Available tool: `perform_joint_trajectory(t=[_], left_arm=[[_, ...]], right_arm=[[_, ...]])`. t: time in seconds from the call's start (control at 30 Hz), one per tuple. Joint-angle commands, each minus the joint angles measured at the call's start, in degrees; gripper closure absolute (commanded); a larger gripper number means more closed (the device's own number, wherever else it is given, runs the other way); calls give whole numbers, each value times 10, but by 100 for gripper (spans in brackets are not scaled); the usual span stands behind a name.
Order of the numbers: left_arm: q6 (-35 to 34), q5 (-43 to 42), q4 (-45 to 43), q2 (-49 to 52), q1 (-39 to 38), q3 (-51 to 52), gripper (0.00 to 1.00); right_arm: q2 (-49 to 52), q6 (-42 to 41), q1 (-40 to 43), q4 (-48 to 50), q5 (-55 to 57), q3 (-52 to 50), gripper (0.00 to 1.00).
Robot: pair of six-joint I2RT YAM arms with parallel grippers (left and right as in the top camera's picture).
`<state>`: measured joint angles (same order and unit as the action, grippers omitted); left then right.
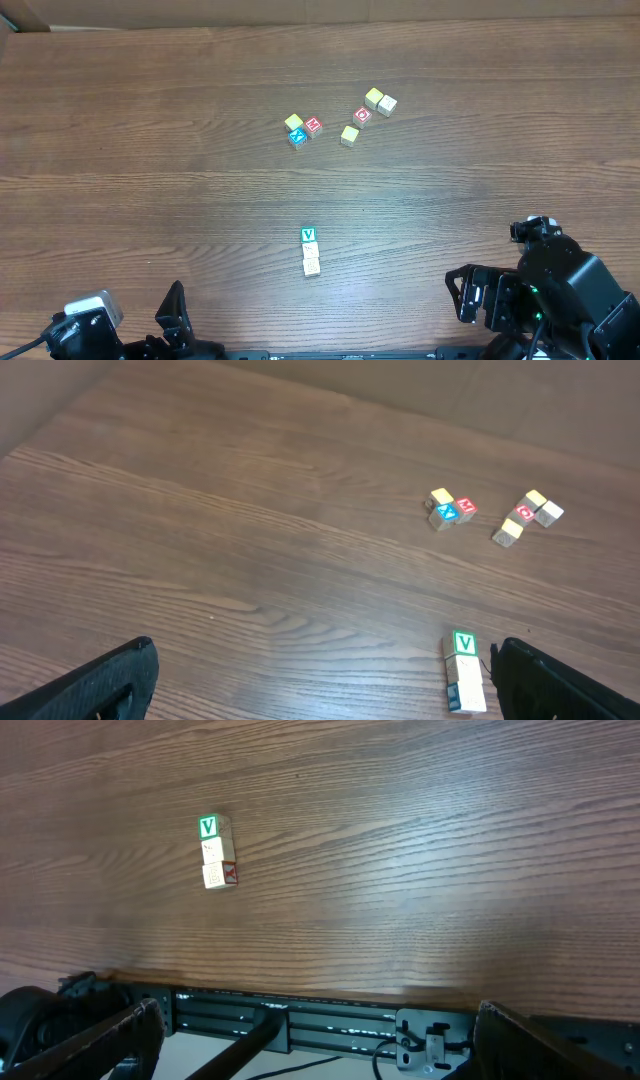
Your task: Flip 5 blocks
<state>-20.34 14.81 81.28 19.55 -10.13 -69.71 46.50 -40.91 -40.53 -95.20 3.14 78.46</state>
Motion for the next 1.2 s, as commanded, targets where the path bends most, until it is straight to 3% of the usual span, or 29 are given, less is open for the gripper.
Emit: perform_joint_trajectory(t=[0.0,0.57,0.67,0.8,1.0,1.17], left_arm=[[9,-3,0,-3,-1,-9,0],[9,-3,0,-3,-1,-9,0],[9,-3,0,-3,-1,-9,0],[9,-3,0,-3,-1,-9,0],[9,-2,0,-3,-1,-9,0],[9,-3,0,-3,-1,-9,0]], right_arm=[[-2,-2,1,3,-2,11,0],[-2,-2,1,16,4,11,0],[-2,6,2,64,41,10,0],[-4,80,22,173,80,10,0],[-20,171,120,309,69,-12,0],[-88,249,209,426,1,-92,0]])
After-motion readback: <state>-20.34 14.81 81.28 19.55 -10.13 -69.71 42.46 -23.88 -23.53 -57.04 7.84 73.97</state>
